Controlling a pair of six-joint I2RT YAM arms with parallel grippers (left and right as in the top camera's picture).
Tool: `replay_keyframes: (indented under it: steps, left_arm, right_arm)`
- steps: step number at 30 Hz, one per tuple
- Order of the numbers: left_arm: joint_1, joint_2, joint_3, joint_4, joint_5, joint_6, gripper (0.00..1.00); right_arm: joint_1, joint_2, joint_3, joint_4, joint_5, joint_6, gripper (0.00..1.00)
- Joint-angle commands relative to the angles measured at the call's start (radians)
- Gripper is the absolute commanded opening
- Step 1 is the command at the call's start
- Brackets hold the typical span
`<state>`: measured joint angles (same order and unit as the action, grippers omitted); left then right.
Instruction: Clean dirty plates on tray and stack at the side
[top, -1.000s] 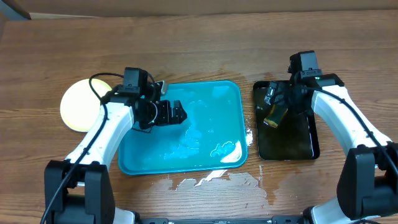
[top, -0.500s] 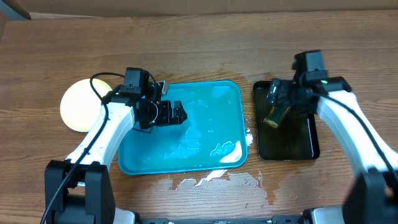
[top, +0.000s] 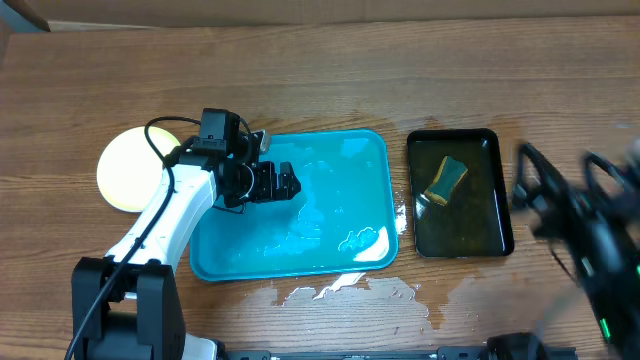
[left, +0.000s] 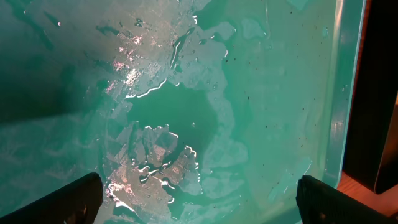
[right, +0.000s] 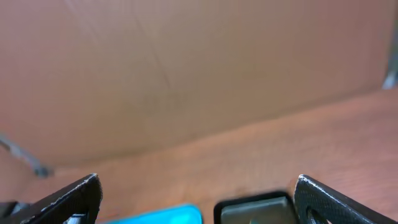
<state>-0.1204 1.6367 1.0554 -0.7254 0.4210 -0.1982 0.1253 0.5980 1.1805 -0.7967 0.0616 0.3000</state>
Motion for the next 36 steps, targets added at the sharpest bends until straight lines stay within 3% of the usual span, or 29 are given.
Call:
replay_keyframes:
  steps: [1, 8, 12, 19, 23, 31, 36]
  left_arm:
    - [-0.003, 0.004, 0.013, 0.004, -0.007, 0.027, 1.00]
    - [-0.003, 0.004, 0.013, 0.004, -0.007, 0.027, 1.00]
    - [-0.003, 0.004, 0.013, 0.004, -0.007, 0.027, 1.00]
    - [-0.003, 0.004, 0.013, 0.004, -0.007, 0.027, 1.00]
    - [-0.003, 0.004, 0.013, 0.004, -0.007, 0.027, 1.00]
    - [-0.003, 0.004, 0.013, 0.004, -0.007, 0.027, 1.00]
    - [-0.003, 0.004, 0.013, 0.004, -0.007, 0.027, 1.00]
  right_arm:
    - [0.003, -0.150, -0.018, -0.003, 0.088, -0.106, 1.00]
    - [-0.068, -0.403, -0.230, 0.167, 0.095, -0.203, 1.00]
    - [-0.105, -0.478, -0.449, 0.401, 0.063, -0.196, 1.00]
    - [-0.110, -0.537, -0.849, 0.956, -0.063, -0.196, 1.00]
    - [-0.110, -0.584, -1.009, 1.148, -0.064, -0.193, 1.00]
    - [-0.110, -0.595, -1.164, 1.166, -0.064, -0.193, 1.00]
    - [-0.110, -0.595, -1.173, 0.934, -0.064, -0.196, 1.00]
